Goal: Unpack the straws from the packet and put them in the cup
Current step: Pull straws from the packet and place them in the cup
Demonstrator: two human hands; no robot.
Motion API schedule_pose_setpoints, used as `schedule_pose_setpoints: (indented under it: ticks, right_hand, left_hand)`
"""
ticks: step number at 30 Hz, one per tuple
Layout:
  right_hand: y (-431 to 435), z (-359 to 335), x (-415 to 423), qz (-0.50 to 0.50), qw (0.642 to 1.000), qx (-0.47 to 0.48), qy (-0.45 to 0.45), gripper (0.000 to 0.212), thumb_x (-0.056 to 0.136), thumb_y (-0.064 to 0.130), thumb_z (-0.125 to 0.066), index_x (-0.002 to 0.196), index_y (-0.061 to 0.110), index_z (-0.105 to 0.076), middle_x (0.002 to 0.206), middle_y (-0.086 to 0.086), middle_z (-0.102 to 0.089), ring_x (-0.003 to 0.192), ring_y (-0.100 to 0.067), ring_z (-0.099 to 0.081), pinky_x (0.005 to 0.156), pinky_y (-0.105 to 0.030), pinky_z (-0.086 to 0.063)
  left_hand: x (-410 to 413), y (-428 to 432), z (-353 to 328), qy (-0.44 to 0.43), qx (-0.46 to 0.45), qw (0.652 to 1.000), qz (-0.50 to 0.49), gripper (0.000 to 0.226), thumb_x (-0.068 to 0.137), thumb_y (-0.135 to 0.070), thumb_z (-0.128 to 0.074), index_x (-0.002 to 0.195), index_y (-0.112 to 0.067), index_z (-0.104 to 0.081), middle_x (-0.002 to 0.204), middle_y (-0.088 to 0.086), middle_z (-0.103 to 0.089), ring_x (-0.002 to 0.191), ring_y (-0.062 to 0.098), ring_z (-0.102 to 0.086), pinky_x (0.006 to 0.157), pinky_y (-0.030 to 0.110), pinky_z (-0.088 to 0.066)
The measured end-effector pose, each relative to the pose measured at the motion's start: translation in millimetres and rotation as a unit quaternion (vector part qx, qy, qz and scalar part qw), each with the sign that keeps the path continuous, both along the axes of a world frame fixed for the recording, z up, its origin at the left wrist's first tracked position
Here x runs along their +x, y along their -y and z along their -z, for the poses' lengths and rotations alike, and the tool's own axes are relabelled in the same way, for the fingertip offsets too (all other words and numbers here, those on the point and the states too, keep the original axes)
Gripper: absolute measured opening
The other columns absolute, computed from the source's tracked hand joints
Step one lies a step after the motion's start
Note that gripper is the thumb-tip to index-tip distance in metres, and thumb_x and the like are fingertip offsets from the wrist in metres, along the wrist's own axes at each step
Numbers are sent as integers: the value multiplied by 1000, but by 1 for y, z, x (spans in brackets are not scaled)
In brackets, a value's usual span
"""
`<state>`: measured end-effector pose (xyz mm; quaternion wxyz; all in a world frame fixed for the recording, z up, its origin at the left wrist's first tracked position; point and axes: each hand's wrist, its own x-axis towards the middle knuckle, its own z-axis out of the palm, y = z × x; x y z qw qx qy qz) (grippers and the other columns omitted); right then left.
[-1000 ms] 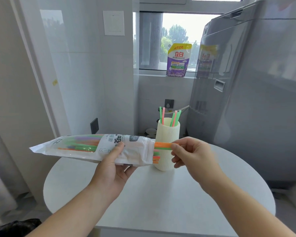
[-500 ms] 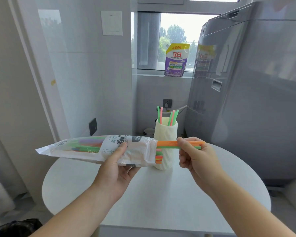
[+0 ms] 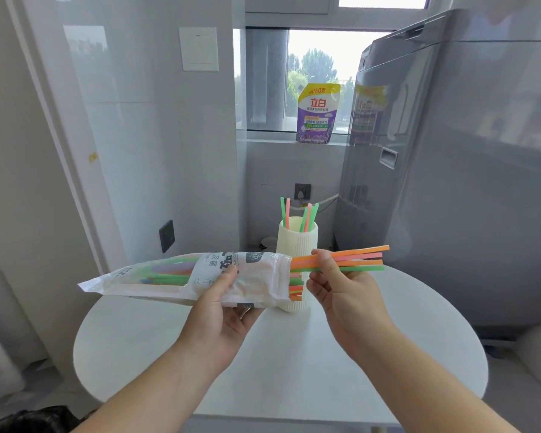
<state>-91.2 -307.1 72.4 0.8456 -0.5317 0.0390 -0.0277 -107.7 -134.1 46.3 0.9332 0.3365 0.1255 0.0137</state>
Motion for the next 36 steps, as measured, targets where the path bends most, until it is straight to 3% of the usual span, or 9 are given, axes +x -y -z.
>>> schedule_pose_setpoints:
  ticks: [4,9,12,17,21,24,26,32,36]
  right_hand:
    - [16,-13,2,41,990,-124,55,24,95,27,-67,97,4,-75,83,-5,-80,82,-17,-78,80,-34,-60]
    - [48,-49,-1,81,973,-191,101,23,96,22,-67,81,7,-74,76,-7,-80,76,-24,-79,87,-43,-61]
    - [66,-68,-2,105,960,-228,122,20,95,21,-68,81,8,-74,77,-6,-80,74,-25,-79,87,-47,-61]
    - [84,-94,1,159,937,-270,154,16,94,24,-70,84,12,-74,75,-2,-80,71,-23,-79,82,-43,-63]
    - [77,-110,10,201,897,-343,192,18,94,29,-69,78,21,-72,71,2,-77,64,-14,-77,78,-42,-64]
    - [63,-121,17,205,859,-416,215,20,95,34,-67,76,25,-69,73,5,-75,64,-11,-76,70,-32,-61]
    - [51,-127,23,193,842,-454,219,22,95,36,-66,81,21,-70,74,5,-74,67,-12,-76,66,-30,-59]
    - [28,-132,53,164,817,-513,207,30,94,38,-67,86,10,-71,79,-5,-77,68,-19,-76,73,-42,-64]
    - [18,-129,74,133,799,-557,183,32,94,39,-66,91,8,-70,83,-7,-76,65,-18,-76,67,-38,-65]
  left_hand:
    - [4,-2,0,-1,-6,1000,-10,25,94,-19,-70,118,-13,-71,95,8,-81,76,21,-79,66,37,-66]
    - [10,-8,2,-9,-18,999,-35,26,95,-19,-69,121,-13,-69,107,8,-80,91,21,-77,73,39,-65]
    - [13,-12,5,-14,-22,998,-49,27,95,-18,-69,122,-13,-68,110,8,-79,97,23,-75,73,41,-65]
    - [16,-15,13,-27,-14,998,-60,21,95,-16,-68,116,-15,-67,106,7,-76,94,22,-73,73,42,-63]
    - [17,-14,17,-31,-8,998,-49,16,95,-16,-68,112,-16,-69,95,5,-78,90,21,-73,71,40,-64]
    - [19,-12,18,-31,-6,999,-40,20,95,-16,-68,115,-15,-69,107,7,-77,94,23,-73,70,40,-65]
    - [19,-11,20,-30,-5,999,-35,24,95,-16,-69,119,-15,-68,109,8,-76,94,23,-73,66,38,-66]
    - [20,-12,24,-23,1,999,-27,35,94,-16,-69,129,-15,-67,112,9,-79,84,21,-78,61,36,-65]
    - [20,-12,26,-20,6,999,-24,38,95,-16,-67,133,-15,-65,121,11,-77,85,22,-78,58,35,-64]
